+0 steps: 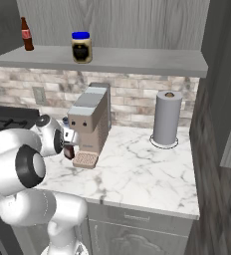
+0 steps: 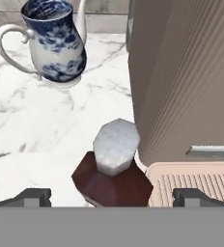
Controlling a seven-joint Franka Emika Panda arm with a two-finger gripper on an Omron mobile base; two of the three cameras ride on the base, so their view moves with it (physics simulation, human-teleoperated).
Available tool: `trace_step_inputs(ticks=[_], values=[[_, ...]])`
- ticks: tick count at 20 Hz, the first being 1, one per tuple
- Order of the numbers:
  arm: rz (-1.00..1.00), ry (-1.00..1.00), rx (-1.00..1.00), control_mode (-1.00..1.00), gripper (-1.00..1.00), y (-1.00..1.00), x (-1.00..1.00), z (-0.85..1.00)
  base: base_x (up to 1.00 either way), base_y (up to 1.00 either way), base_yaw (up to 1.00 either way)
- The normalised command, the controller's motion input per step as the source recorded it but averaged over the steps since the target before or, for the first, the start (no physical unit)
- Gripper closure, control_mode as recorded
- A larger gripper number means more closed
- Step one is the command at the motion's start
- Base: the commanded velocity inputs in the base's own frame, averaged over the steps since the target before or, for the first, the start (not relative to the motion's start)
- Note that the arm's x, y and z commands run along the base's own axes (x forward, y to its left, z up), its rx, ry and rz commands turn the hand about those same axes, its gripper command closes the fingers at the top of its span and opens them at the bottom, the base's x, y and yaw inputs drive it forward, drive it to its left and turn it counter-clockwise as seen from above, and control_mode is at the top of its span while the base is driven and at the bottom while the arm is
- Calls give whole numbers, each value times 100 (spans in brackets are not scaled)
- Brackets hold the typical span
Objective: Pick the mayonnaise and ketchup from the counter and place them in the cabinet.
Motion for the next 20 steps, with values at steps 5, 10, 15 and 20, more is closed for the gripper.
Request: trace_step_inputs(ticks=[5,10,15,20], values=[[0,0,0,-100,-100,0,31,-17,0,0,0],[0,0,0,-100,-100,0,34,-7,0,0,0],[0,0,0,-100,100,0,43,-16,0,0,0],[0,0,0,-100,100,0,37,-27,0,0,0]])
